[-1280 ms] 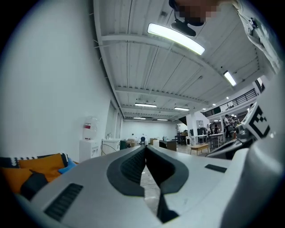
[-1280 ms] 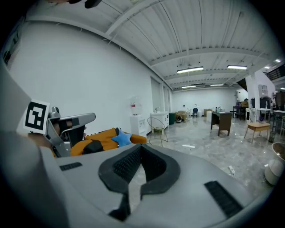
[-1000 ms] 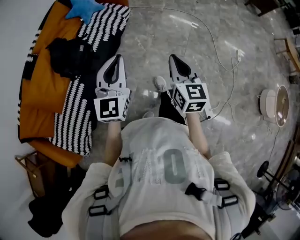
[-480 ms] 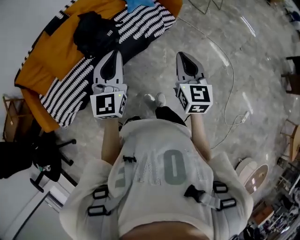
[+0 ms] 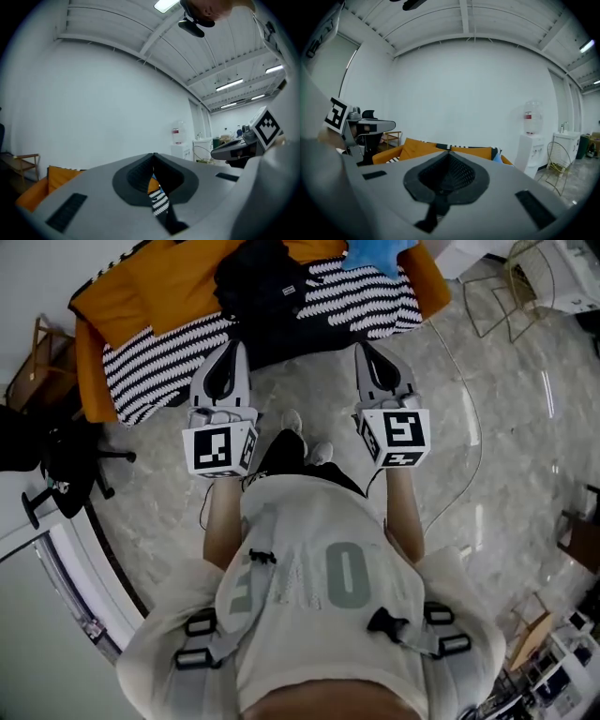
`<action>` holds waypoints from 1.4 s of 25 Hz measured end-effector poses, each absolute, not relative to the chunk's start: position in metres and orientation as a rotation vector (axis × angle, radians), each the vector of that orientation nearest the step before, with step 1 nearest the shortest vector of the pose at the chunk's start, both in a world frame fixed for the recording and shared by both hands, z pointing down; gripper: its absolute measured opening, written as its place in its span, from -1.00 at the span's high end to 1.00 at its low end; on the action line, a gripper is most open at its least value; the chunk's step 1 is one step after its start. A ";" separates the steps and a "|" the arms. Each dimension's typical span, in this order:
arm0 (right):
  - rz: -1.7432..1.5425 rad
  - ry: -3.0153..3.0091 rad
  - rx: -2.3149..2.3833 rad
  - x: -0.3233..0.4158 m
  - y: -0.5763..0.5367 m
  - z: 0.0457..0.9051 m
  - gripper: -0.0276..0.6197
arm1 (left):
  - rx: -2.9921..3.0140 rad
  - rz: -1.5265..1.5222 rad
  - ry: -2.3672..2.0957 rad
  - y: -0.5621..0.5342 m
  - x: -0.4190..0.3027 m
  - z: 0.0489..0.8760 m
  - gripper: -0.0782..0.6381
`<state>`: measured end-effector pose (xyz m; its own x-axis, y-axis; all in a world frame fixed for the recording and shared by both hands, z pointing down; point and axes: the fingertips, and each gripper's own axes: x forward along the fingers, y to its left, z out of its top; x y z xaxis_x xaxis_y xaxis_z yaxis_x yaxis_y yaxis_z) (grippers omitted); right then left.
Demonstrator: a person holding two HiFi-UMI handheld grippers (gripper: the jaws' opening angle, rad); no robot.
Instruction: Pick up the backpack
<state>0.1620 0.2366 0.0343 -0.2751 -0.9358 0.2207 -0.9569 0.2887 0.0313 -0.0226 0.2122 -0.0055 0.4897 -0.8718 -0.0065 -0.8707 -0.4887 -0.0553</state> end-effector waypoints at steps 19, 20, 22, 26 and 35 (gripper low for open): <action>0.137 -2.548 1.662 0.128 0.145 0.015 0.89 | -2.462 -0.001 1.878 0.144 -0.074 -0.012 0.73; 0.139 -2.554 1.661 0.127 0.145 0.014 0.89 | -2.458 0.005 1.880 0.144 -0.076 -0.014 0.73; 0.129 -2.550 1.665 0.125 0.144 0.012 0.89 | -2.450 0.034 1.878 0.143 -0.079 -0.019 0.72; 0.126 -2.571 1.672 0.125 0.142 0.005 0.89 | -2.440 0.108 1.855 0.142 -0.082 -0.030 0.72; 0.314 -2.770 1.715 0.138 0.120 -0.018 -0.21 | -2.518 0.229 1.925 0.123 -0.098 -0.028 -0.09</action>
<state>0.1377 0.1202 -0.0184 -0.4448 -0.8956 -0.0103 -0.8705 0.4350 -0.2301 -0.0980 0.1233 -0.0278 0.2559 -0.9623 -0.0924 -0.9571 -0.2656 0.1159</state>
